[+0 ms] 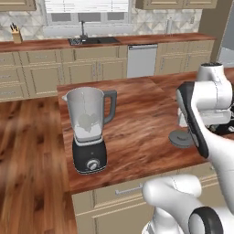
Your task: Grab the garlic and lime from the fridge, place them in the blender, close the lid, and turn on the blender to create a marinade.
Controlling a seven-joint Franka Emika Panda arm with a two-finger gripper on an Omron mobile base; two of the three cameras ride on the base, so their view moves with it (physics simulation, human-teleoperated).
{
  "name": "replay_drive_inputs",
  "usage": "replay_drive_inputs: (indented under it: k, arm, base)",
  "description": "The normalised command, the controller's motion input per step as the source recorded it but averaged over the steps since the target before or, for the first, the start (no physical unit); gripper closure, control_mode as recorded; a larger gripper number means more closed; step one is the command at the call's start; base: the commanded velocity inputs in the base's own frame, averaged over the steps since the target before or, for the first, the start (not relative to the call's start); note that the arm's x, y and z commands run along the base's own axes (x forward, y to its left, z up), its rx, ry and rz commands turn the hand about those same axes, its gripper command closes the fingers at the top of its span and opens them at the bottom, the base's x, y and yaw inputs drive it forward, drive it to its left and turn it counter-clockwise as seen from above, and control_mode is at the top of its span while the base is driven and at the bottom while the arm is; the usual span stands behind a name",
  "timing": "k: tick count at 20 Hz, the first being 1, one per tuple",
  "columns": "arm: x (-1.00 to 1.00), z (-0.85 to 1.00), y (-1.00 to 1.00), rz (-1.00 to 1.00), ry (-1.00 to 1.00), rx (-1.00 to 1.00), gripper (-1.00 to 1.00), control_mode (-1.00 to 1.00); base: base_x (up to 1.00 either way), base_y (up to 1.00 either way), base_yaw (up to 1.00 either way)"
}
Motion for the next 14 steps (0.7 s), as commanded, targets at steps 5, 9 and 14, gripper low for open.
replay_drive_inputs:
  k: [5, 9, 14]
  arm:
    - [0.95, -0.67, -0.86, 0.01, 0.24, 0.01, -1.00, -1.00]
    - [0.66, -0.32, -0.28, 0.00, 0.14, 0.00, -1.00, -1.00]
    - [0.47, -0.44, -0.11, 0.00, -0.03, 0.00, -1.00, -1.00]
  base:
    - [0.00, 0.00, 0.00]
    - [0.00, 0.00, 0.00]
    - [0.00, 0.00, 0.00]
